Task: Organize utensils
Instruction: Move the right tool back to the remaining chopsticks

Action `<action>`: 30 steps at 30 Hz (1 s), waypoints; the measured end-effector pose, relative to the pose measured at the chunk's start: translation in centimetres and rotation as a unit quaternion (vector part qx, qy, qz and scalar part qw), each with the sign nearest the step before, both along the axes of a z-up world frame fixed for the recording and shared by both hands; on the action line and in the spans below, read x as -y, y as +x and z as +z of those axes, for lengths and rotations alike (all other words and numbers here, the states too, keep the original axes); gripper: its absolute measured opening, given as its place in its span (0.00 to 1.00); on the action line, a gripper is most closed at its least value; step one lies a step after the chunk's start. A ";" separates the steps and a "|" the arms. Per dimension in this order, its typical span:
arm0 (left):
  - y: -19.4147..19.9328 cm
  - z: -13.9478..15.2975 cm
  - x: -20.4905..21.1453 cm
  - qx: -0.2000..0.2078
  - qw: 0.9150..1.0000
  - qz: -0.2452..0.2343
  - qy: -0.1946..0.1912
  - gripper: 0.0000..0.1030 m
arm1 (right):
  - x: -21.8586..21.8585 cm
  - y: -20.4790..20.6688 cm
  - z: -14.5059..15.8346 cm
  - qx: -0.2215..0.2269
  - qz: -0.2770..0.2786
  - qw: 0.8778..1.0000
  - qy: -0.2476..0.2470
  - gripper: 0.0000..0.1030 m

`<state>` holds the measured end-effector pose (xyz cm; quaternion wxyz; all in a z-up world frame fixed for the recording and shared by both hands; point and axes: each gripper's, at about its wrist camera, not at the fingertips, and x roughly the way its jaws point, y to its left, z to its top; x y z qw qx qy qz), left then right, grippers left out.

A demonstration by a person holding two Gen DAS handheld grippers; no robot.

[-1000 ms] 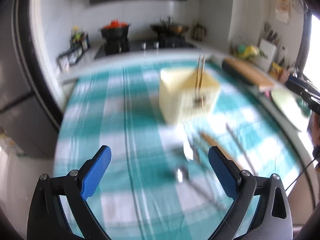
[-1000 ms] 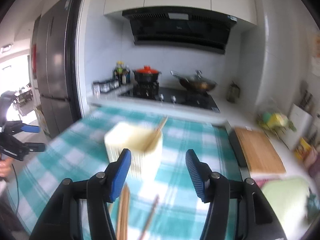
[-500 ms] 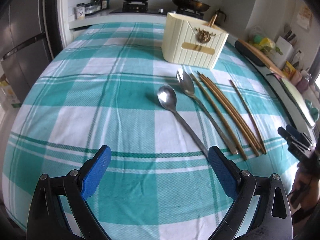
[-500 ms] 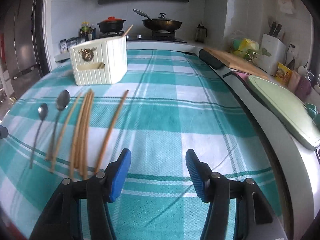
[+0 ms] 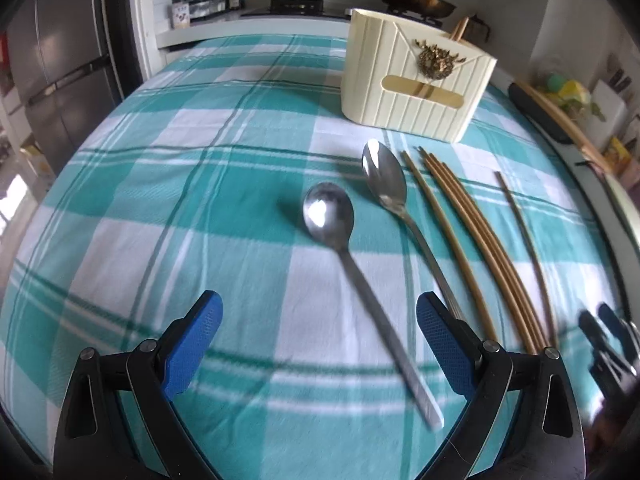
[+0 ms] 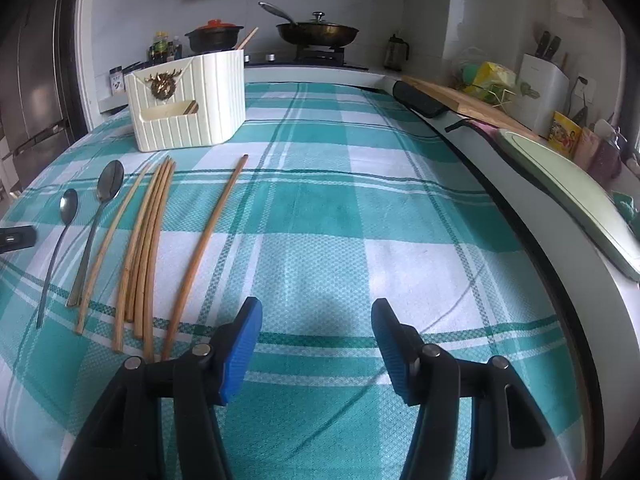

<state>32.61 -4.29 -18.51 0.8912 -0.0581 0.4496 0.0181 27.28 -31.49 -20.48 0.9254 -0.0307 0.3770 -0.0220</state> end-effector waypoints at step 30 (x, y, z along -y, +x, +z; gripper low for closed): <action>0.2 -2.1 -2.6 -0.043 0.998 -0.020 0.049 0.97 | -4.2 6.4 0.6 -0.089 0.103 0.987 0.084 0.33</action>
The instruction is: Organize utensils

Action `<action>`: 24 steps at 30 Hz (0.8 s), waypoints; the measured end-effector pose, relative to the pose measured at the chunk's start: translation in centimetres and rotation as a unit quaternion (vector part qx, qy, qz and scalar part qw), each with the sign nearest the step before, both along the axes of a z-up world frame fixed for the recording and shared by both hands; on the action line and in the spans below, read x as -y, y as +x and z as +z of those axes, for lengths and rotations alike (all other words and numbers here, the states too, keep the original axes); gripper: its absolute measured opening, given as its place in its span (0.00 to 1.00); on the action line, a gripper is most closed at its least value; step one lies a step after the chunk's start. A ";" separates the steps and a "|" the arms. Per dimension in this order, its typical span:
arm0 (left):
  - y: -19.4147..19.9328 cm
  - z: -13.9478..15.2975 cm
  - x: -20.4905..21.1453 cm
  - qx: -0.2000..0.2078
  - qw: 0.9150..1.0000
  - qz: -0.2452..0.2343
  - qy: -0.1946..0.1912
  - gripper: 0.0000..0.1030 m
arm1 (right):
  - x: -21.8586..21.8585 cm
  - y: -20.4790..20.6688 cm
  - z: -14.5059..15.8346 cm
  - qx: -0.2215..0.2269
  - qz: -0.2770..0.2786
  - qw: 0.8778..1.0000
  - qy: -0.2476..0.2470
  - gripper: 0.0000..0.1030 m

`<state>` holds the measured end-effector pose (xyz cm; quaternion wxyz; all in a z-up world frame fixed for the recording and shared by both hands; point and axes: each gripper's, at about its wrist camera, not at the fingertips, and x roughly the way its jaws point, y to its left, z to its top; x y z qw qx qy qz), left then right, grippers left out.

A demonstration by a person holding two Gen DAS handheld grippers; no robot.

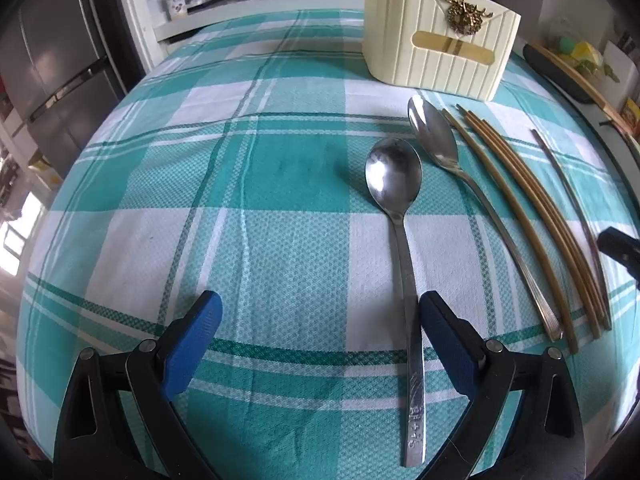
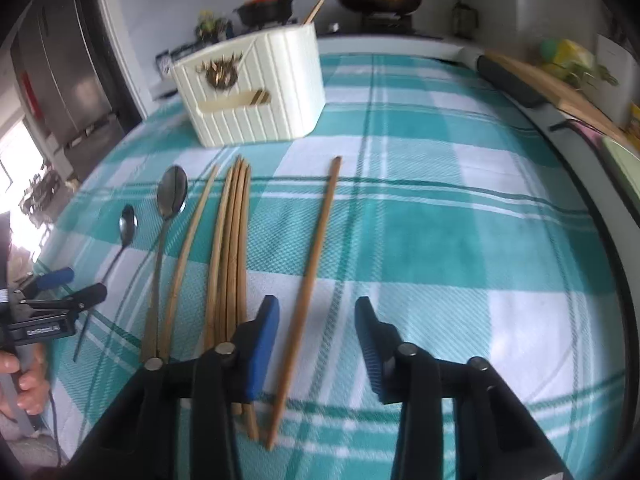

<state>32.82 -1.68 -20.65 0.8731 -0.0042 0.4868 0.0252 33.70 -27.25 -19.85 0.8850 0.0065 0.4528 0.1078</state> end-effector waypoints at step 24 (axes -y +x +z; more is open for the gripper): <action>0.4 -0.2 -2.0 -0.012 0.998 -0.068 -0.003 1.00 | 3.6 -4.0 -0.4 0.013 -0.062 0.994 -0.085 0.44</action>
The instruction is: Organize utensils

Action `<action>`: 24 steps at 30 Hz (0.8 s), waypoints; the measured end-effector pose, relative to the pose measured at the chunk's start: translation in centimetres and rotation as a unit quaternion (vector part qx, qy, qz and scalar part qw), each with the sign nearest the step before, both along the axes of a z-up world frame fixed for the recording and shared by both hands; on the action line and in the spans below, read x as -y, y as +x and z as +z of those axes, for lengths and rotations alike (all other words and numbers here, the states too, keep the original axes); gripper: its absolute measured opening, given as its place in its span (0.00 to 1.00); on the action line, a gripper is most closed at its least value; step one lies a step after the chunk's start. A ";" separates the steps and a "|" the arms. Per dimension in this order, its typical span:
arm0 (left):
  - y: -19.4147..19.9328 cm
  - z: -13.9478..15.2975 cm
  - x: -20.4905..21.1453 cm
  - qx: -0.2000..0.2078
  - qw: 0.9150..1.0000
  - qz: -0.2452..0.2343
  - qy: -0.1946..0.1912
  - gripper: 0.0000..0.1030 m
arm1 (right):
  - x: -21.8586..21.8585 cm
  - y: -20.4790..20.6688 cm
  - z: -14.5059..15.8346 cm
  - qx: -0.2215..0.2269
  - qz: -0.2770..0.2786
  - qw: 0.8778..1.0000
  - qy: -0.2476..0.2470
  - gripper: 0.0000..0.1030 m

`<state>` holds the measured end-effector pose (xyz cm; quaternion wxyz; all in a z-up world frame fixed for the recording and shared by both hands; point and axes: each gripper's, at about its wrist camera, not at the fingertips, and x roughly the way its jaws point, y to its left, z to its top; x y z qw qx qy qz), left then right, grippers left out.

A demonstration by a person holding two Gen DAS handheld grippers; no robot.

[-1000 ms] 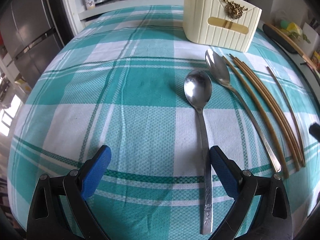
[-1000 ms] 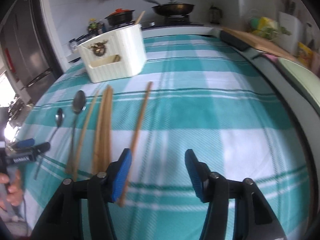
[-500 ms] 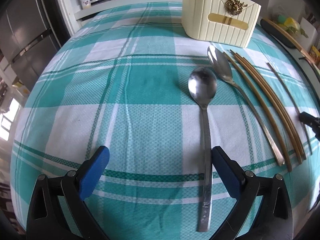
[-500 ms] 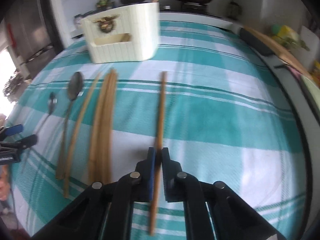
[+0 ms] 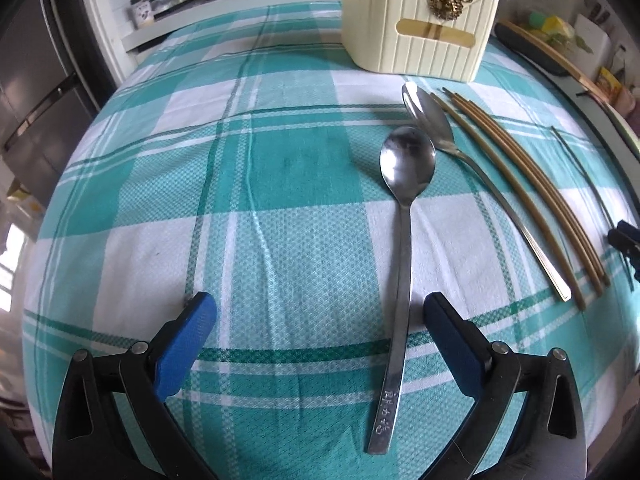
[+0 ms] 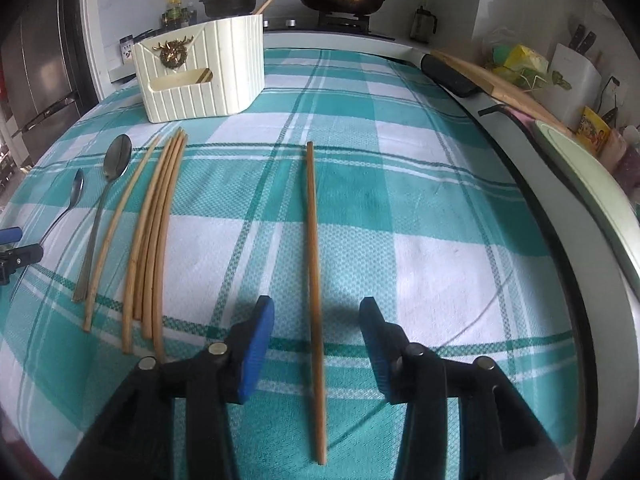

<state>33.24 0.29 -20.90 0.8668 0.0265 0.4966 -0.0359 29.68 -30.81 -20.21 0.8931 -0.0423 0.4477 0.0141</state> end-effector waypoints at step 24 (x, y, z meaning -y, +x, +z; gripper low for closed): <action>0.2 0.1 -0.1 -0.009 1.000 -0.008 -0.010 0.99 | 0.6 -0.2 -0.4 0.021 0.001 1.000 0.020 0.51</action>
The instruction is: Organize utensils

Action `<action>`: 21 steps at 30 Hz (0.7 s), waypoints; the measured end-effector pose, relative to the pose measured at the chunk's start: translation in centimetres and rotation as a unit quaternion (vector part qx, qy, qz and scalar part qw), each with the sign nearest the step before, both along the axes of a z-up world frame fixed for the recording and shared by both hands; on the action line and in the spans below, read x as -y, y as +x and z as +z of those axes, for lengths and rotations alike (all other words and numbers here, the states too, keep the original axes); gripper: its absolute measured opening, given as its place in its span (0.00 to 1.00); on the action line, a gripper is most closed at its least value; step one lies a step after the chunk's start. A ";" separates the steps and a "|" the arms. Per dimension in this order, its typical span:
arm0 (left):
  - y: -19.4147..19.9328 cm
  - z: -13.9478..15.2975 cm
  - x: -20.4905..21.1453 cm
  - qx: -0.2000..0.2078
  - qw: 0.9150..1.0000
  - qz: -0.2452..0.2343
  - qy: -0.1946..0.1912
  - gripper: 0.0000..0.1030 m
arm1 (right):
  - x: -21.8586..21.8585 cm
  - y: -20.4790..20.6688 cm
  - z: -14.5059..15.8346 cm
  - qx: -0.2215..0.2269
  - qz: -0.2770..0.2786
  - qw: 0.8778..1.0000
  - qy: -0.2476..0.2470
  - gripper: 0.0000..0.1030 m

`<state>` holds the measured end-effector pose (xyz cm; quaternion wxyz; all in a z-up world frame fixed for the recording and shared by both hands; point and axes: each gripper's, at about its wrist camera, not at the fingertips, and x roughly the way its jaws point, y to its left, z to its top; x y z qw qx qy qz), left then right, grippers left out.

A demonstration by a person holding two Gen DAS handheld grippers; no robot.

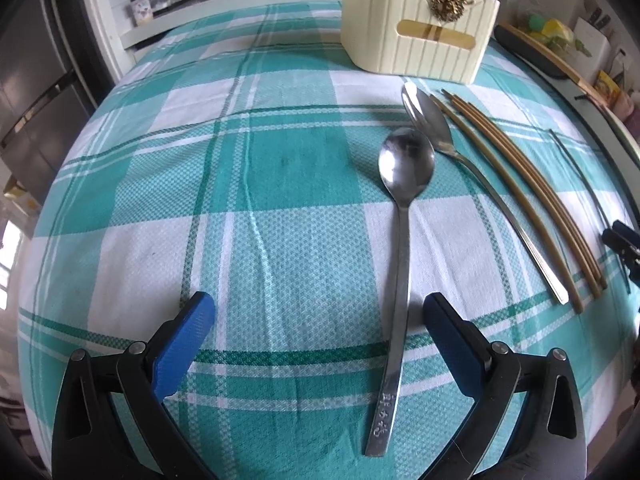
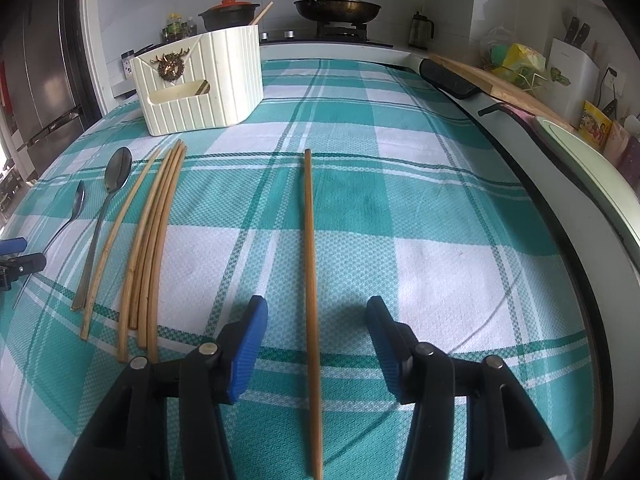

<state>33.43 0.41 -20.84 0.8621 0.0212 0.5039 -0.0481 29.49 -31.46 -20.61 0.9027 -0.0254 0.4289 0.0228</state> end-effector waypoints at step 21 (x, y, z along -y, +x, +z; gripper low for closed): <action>6.2 1.0 4.7 -0.013 0.997 -0.072 0.001 0.59 | 0.3 5.0 0.6 -0.140 0.092 0.986 -0.021 0.51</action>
